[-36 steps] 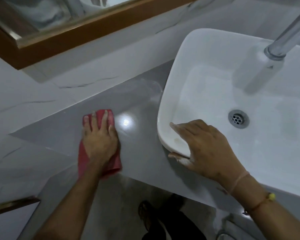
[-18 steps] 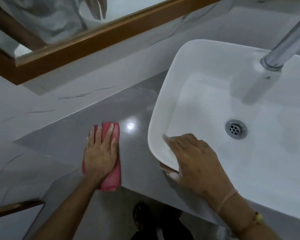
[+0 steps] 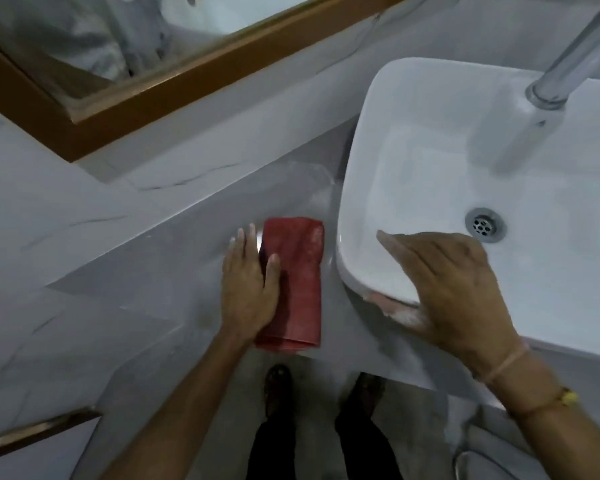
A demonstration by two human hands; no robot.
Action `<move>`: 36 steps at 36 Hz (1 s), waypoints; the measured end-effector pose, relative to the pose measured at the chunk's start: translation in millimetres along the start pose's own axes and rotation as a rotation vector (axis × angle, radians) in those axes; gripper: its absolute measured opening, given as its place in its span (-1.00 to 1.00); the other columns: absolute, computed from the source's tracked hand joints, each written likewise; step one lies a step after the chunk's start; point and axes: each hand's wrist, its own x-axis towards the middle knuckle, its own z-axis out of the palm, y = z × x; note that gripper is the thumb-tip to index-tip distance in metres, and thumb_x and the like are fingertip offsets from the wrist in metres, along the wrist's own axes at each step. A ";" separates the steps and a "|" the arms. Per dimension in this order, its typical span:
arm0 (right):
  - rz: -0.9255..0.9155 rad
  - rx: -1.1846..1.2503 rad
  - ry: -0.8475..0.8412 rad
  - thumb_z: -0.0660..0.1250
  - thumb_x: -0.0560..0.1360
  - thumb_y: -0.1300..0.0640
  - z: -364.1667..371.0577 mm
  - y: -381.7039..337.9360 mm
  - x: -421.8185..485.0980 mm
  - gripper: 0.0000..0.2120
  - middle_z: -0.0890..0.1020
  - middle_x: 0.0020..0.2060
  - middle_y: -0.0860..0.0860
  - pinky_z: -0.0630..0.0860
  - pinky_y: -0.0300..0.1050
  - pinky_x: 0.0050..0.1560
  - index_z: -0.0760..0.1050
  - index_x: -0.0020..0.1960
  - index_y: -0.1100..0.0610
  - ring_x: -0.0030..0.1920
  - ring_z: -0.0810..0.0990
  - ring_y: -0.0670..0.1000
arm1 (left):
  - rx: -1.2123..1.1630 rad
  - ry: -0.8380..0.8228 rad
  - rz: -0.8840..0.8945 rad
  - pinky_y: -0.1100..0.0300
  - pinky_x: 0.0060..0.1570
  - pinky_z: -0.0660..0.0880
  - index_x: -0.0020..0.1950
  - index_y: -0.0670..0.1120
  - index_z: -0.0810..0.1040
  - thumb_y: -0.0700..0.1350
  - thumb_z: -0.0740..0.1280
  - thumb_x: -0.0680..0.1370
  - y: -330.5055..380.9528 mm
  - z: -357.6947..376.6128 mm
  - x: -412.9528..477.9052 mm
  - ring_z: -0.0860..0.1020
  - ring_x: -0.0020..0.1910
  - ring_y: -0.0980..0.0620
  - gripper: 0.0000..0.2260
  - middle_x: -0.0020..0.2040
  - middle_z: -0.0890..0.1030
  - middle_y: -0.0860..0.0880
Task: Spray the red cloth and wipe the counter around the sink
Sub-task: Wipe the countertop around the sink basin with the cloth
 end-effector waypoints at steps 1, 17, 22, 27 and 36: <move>0.052 -0.002 0.088 0.35 0.44 -0.13 0.1 -7.9 -6.9 -0.52 0.69 -0.02 0.09 0.42 0.05 -0.01 0.55 0.22 0.17 0.00 0.58 0.11 | 0.020 0.035 -0.054 0.01 0.43 0.12 0.48 -0.20 0.20 0.06 0.08 0.59 -6.0 -6.4 0.3 0.27 0.44 -0.22 -0.47 0.46 0.32 -0.26; 0.983 0.399 -0.279 0.37 0.45 -0.09 100.8 -155.8 -7.4 -0.42 0.49 0.14 0.19 0.37 0.03 0.26 0.36 0.31 0.26 0.17 0.43 0.17 | -0.404 -0.318 -0.425 -0.09 0.04 0.59 0.01 -0.27 0.62 -0.12 0.47 0.38 25.6 -19.8 65.9 0.64 -0.01 -0.19 -0.71 0.01 0.66 -0.26; 1.214 0.582 -0.255 0.41 0.45 -0.02 112.6 -153.6 14.4 -0.46 0.52 0.16 0.24 0.43 0.10 0.25 0.36 0.24 0.32 0.20 0.49 0.21 | -0.607 -0.415 -0.431 0.16 -0.26 0.55 -0.05 -0.20 0.64 -0.21 0.45 0.39 21.9 -29.4 62.8 0.58 -0.33 -0.01 -0.84 -0.26 0.63 -0.08; 1.218 0.686 -0.378 0.38 0.46 -0.01 112.3 -156.1 14.4 -0.59 0.59 0.09 0.23 0.46 0.14 0.20 0.46 0.13 0.29 0.15 0.52 0.22 | -0.739 -0.487 -0.350 0.04 0.02 0.54 0.15 -0.26 0.56 -0.28 0.39 0.47 9.0 -49.4 48.7 0.59 -0.12 -0.11 -0.74 0.07 0.63 -0.25; 1.188 1.073 -0.295 0.36 0.49 0.05 91.1 -170.2 0.8 -0.73 0.59 0.01 0.04 0.58 -0.19 -0.13 0.38 0.11 0.10 -0.08 0.58 -0.04 | -0.770 -0.521 -0.268 0.14 -0.19 0.59 0.23 -0.28 0.49 -0.25 0.34 0.52 -18.7 -83.6 28.2 0.65 -0.28 0.07 -0.70 0.04 0.63 -0.22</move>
